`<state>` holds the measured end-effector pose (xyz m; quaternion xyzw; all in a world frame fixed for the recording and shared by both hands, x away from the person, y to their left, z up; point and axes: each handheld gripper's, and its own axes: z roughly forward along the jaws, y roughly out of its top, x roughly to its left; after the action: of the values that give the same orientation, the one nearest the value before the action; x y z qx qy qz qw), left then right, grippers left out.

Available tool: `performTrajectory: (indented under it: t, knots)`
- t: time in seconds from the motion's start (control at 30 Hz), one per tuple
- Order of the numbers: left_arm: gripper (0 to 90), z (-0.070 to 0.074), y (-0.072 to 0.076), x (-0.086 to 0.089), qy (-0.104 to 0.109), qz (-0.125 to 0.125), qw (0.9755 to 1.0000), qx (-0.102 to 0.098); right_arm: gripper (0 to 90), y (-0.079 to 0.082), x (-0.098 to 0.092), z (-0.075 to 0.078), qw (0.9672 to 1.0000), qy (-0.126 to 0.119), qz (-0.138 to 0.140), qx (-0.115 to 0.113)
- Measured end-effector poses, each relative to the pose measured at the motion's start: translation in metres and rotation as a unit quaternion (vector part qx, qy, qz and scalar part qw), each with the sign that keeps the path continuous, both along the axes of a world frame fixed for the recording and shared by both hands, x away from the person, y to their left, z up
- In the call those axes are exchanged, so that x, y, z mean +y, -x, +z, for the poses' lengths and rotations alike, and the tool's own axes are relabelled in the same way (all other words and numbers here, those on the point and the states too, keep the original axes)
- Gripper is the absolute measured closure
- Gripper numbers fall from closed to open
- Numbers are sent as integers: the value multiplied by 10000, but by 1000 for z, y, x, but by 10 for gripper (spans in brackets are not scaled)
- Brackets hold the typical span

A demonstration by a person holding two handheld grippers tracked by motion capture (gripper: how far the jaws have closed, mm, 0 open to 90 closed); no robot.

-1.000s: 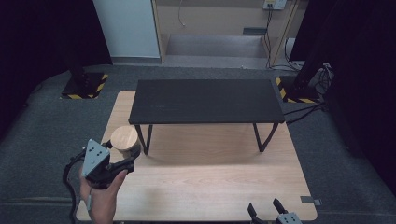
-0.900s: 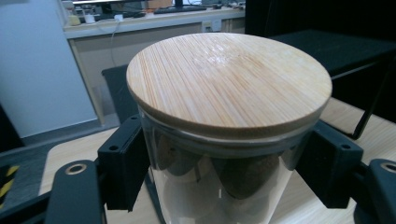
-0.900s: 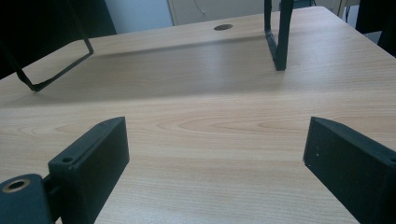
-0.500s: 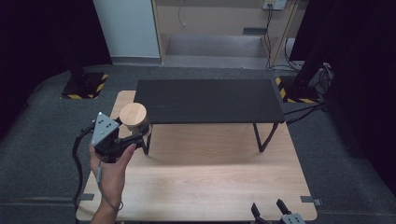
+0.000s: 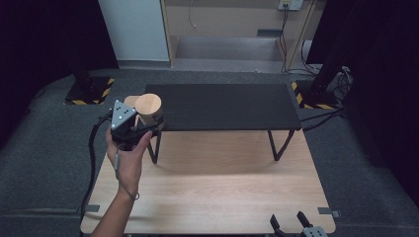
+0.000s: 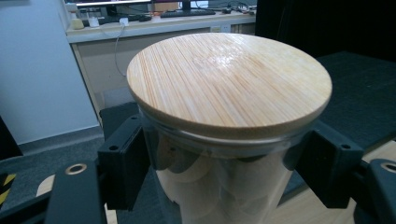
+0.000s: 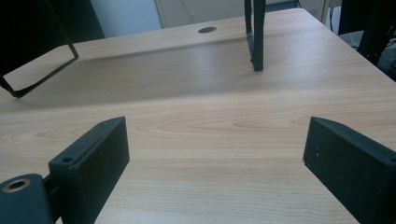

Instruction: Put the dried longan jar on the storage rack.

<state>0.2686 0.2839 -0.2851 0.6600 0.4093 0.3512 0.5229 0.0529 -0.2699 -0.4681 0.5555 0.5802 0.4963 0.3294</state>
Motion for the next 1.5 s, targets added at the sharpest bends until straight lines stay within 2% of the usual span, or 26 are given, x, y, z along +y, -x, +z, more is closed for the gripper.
performTrajectory:
  t: [0.3, 0.5, 0.87, 1.27, 1.4, 1.43, 1.47, 1.5]
  knots:
    - [244, -1, -30, -4, 22, 89, 9999, 83, 73, 0, -3, -1, 10000, -16, -86, -2]
    - [244, -3, -40, -6, -20, 143, 9998, 156, 74, 1, -4, -1, 9999, -28, -130, 5]
    - [244, -3, -54, -6, 20, 139, 9993, 348, 75, -1, -6, -1, 9999, -17, -159, 16]
    - [243, -4, -58, -7, 26, 112, 9993, 346, 75, -3, -7, -3, 9999, -17, -163, 32]
    - [103, -7, -53, -12, 4, 267, 9995, 145, 74, -4, -7, -3, 9999, -25, -141, 54]
    - [103, -7, -51, -14, -2, 333, 9994, 106, 74, -4, -7, -3, 9999, -25, -141, 54]
    - [58, -7, -51, -14, 0, 345, 9994, 99, 74, -4, -6, -3, 9999, -27, -131, 53]
    - [58, -7, -51, -14, 11, 346, 9993, 124, 74, -4, -6, -3, 9999, -27, -131, 53]
